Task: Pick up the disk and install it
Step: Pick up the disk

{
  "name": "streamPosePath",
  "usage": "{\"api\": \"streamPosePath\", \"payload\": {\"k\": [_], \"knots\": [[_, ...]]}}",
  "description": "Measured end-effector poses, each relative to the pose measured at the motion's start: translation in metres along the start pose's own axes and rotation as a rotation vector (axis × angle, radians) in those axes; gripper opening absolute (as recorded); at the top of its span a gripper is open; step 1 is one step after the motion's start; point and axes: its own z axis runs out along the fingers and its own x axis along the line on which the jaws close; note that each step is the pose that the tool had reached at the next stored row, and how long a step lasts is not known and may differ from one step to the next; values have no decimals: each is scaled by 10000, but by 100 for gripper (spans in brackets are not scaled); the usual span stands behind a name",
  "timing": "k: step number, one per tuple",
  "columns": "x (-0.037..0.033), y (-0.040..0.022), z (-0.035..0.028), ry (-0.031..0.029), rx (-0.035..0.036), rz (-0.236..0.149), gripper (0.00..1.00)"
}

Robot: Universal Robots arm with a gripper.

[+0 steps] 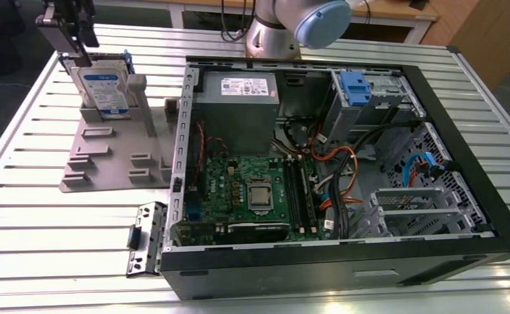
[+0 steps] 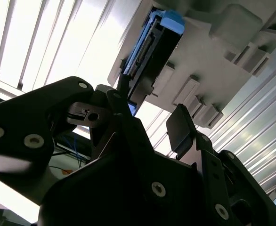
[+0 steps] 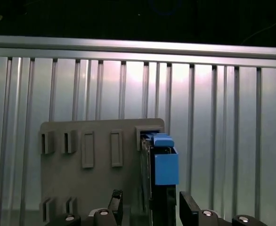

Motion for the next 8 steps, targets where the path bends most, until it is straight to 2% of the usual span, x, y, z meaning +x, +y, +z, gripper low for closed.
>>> {"api": "streamPosePath", "payload": {"k": [3,6,8], "knots": [[-17,26,24,-40,-3,-72,59],[-23,62,72,-87,15,-170,59],[-25,73,107,-96,27,-305,59]]}}
